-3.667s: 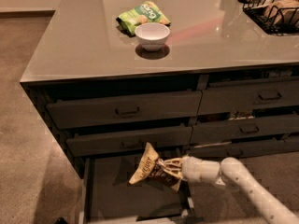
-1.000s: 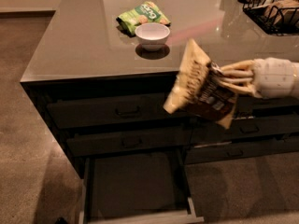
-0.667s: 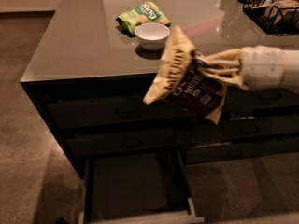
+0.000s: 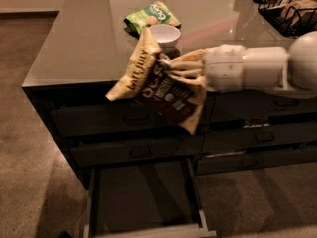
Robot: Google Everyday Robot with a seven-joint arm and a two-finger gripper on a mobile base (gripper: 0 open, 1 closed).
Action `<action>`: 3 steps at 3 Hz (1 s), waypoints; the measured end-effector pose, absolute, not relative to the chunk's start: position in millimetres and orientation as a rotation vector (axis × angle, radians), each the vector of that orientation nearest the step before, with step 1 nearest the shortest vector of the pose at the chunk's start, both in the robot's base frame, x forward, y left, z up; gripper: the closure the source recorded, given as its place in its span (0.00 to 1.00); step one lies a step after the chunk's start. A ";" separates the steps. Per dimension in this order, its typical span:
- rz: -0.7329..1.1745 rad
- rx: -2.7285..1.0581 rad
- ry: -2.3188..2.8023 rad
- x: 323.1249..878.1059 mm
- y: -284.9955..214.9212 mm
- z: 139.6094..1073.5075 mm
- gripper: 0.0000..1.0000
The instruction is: Pick brown chip bag from bottom drawer and place on counter
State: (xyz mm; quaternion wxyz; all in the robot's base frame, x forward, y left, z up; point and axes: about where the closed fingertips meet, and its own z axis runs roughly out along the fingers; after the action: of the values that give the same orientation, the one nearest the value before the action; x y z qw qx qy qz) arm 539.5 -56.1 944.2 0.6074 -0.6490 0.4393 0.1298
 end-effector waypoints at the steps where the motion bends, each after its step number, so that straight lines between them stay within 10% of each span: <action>1: 0.268 -1.444 1.045 553.4 -54.7 950.1 1.00; 3: 0.310 -1.438 0.995 576.3 -23.6 953.9 1.00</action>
Offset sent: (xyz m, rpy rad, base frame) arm 0.0138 0.0015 0.0053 0.0270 -0.0013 -0.0581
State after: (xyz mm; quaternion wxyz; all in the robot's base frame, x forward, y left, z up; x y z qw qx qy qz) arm 576.3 -23.6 953.9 0.6309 -0.6282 0.4347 0.1355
